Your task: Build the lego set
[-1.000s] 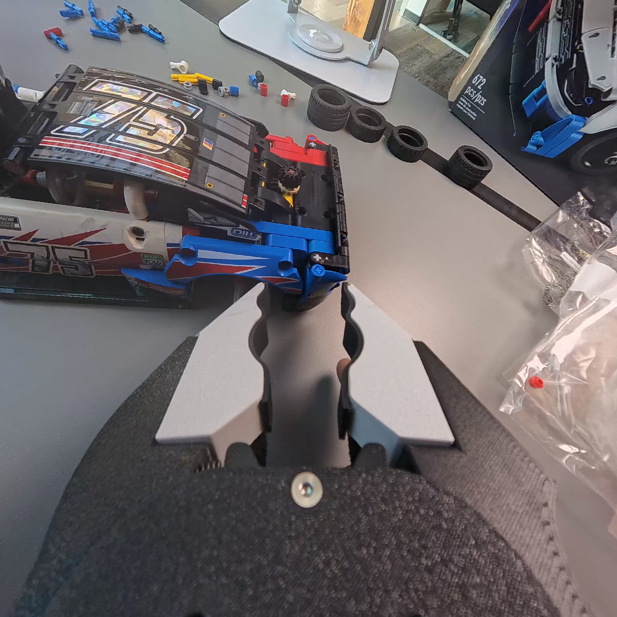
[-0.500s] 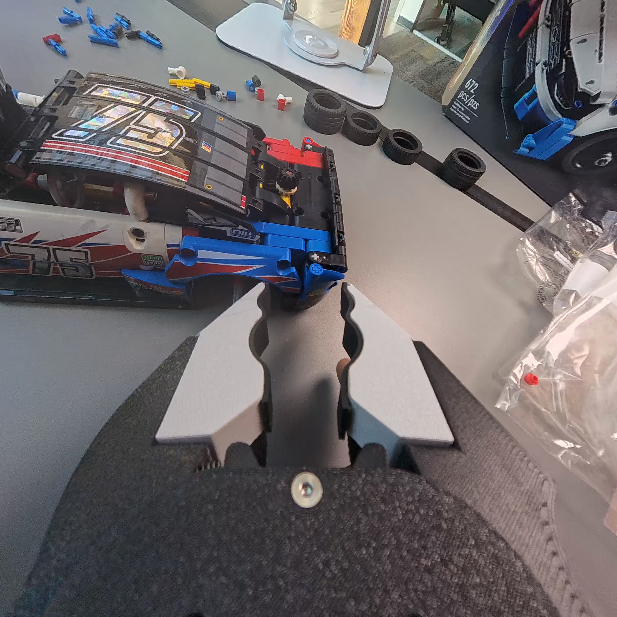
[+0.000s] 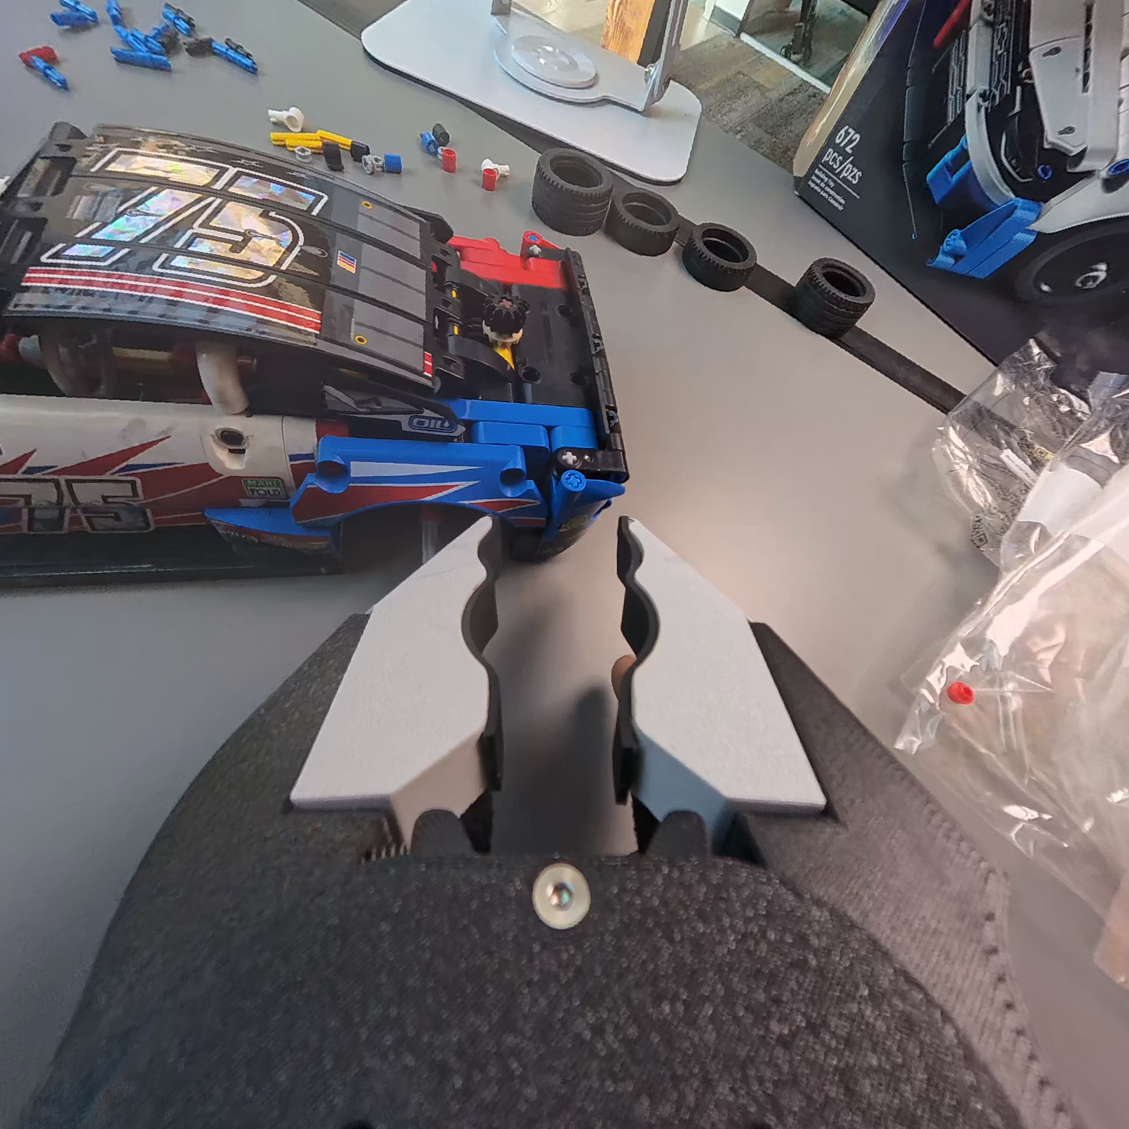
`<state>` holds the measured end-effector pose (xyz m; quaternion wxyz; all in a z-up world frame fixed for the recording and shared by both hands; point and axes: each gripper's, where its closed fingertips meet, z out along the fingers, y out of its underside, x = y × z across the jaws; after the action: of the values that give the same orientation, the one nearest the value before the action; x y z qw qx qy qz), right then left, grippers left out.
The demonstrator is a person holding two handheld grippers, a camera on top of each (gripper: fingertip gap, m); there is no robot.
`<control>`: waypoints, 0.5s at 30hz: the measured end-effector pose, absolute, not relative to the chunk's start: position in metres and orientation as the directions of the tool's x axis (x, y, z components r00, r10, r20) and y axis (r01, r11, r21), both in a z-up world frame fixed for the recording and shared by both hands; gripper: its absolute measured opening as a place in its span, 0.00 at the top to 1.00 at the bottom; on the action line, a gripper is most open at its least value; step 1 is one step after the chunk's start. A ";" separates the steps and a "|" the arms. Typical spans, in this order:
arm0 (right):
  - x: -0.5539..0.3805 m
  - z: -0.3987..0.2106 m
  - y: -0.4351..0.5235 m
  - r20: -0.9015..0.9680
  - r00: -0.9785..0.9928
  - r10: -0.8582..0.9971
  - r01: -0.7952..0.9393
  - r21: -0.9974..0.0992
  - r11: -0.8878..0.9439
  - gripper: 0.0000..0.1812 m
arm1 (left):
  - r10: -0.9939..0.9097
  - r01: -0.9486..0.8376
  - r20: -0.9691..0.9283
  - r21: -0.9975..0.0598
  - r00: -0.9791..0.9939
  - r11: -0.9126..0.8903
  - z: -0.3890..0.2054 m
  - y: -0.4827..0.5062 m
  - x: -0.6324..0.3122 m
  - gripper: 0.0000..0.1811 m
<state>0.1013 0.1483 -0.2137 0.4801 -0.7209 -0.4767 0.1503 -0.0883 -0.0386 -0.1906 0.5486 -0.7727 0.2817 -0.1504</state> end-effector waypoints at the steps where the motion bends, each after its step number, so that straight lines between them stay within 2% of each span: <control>1: 0.102 -0.214 0.150 0.245 0.506 0.827 0.543 -0.835 -0.085 0.82 | -0.618 -0.290 -0.085 -0.927 0.782 -0.239 -0.193 -0.040 -0.084 0.65; 7: 0.105 -0.206 0.149 0.255 0.536 0.805 0.517 -0.852 -0.075 0.82 | -0.696 -0.423 -0.139 -0.870 0.704 -0.253 -0.211 -0.045 -0.064 0.63; 11: 0.100 -0.174 0.124 0.233 0.522 0.821 0.429 -0.903 -0.016 0.83 | -0.716 -0.470 -0.125 -0.828 0.687 -0.307 -0.224 -0.043 -0.061 0.63; 13: 0.081 -0.151 0.081 0.206 0.397 0.895 0.366 -0.929 0.052 0.84 | -0.721 -0.485 -0.117 -0.811 0.683 -0.328 -0.229 -0.042 -0.060 0.63; 15: 0.057 -0.144 0.021 0.180 0.184 0.966 0.354 -0.929 0.106 0.87 | -0.714 -0.481 -0.119 -0.813 0.689 -0.328 -0.228 -0.040 -0.061 0.65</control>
<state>0.0568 0.0208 -0.1440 0.4917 -0.5919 -0.5578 0.3112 -0.0606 -0.0404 -0.2280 0.4450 -0.8042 0.3715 -0.1313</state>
